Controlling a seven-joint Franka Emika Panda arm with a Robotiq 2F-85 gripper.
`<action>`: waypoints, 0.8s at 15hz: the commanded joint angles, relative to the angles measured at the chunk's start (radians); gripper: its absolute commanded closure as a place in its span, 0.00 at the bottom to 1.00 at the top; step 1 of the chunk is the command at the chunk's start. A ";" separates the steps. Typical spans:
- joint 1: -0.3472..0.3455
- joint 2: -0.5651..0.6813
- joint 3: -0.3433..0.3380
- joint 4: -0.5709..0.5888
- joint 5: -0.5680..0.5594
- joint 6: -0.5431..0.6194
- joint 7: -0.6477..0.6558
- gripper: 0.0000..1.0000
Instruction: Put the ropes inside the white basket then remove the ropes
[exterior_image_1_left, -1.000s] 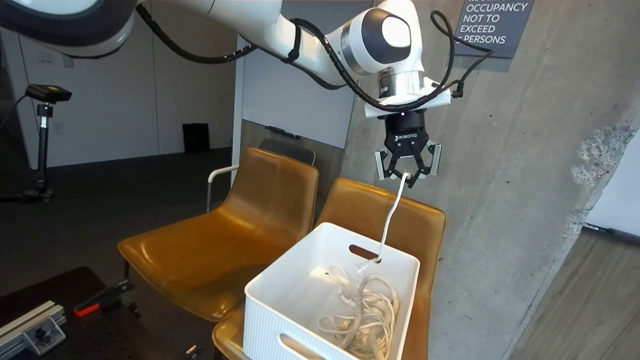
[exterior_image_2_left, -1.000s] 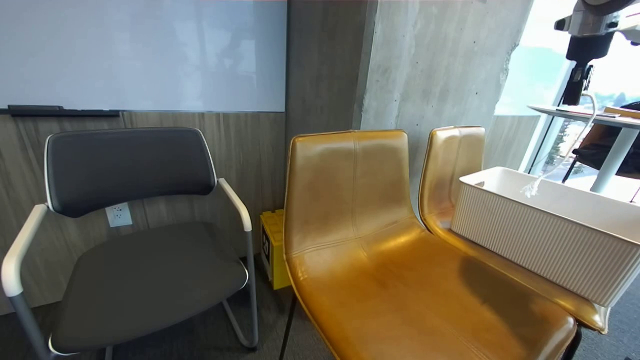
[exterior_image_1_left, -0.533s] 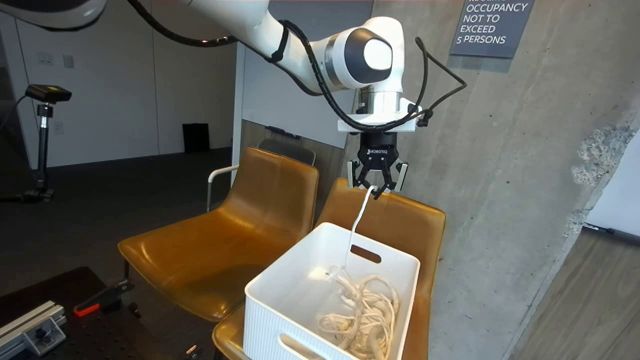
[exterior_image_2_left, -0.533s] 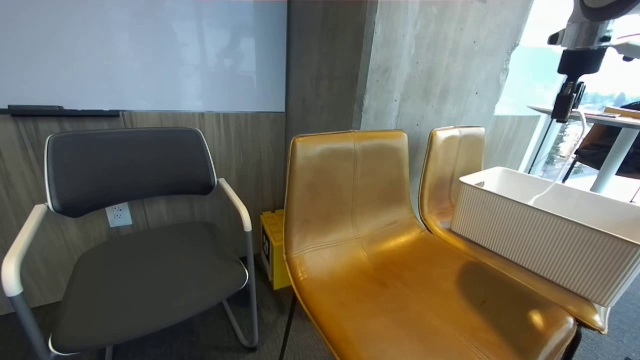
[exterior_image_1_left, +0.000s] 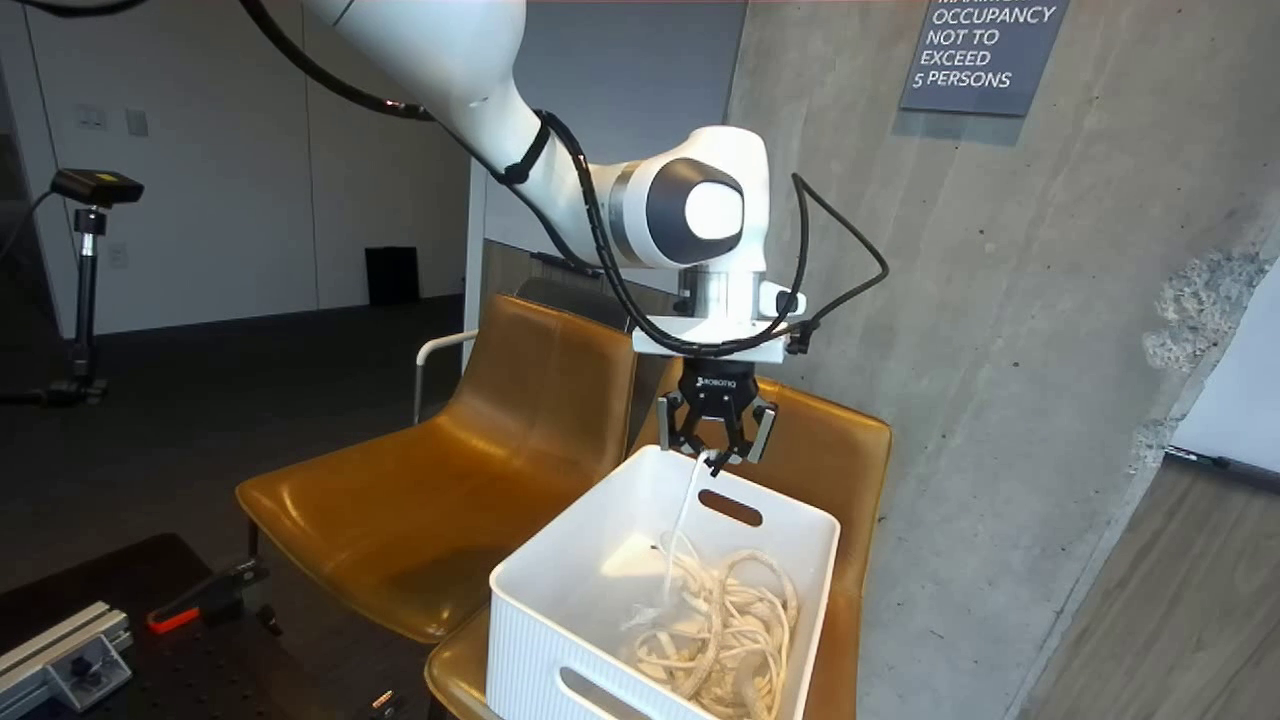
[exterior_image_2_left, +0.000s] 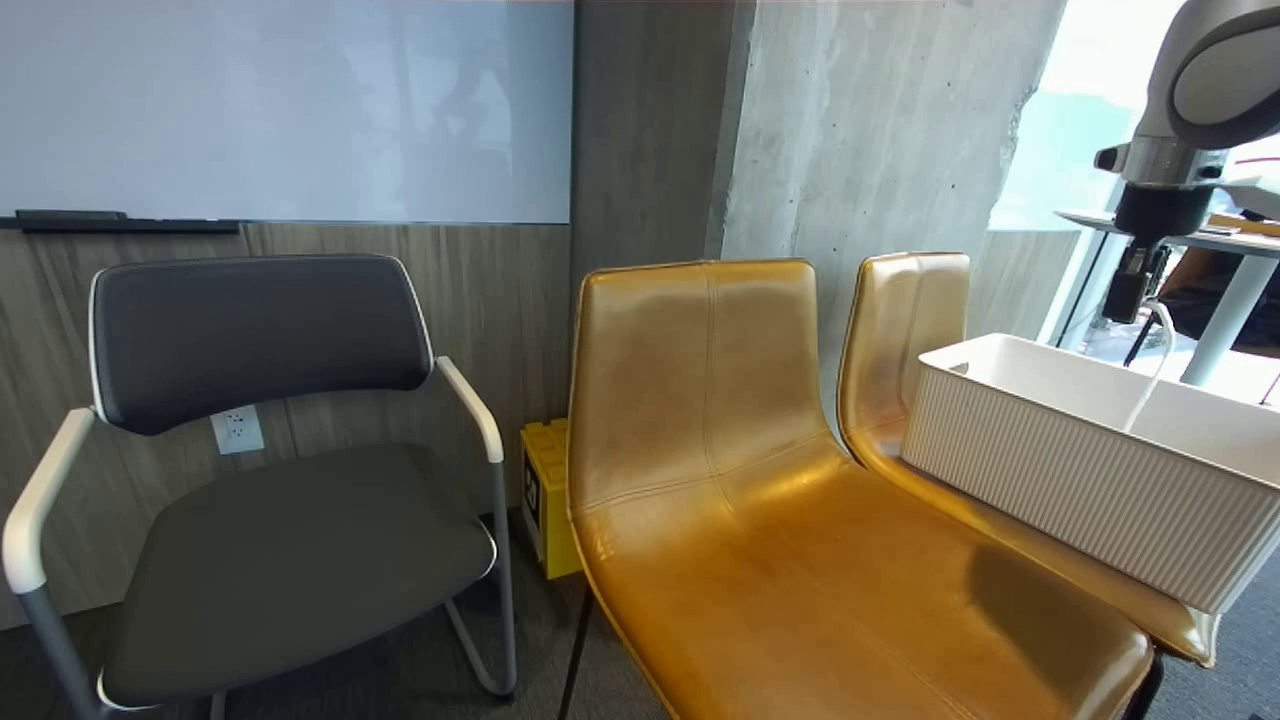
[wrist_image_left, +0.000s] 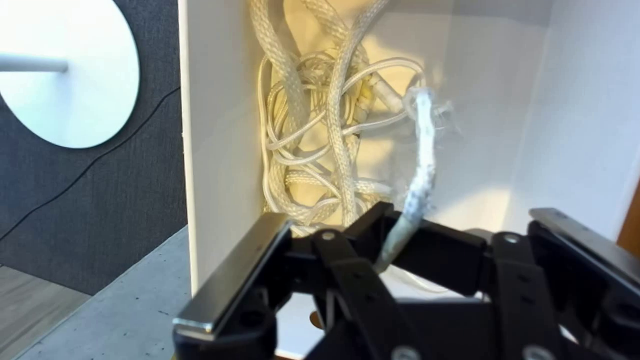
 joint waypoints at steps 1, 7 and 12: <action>0.002 -0.014 -0.015 0.008 -0.029 0.039 0.019 0.68; 0.010 0.007 -0.013 0.061 -0.041 0.046 0.018 0.24; 0.019 0.063 -0.001 0.019 -0.039 0.105 0.015 0.00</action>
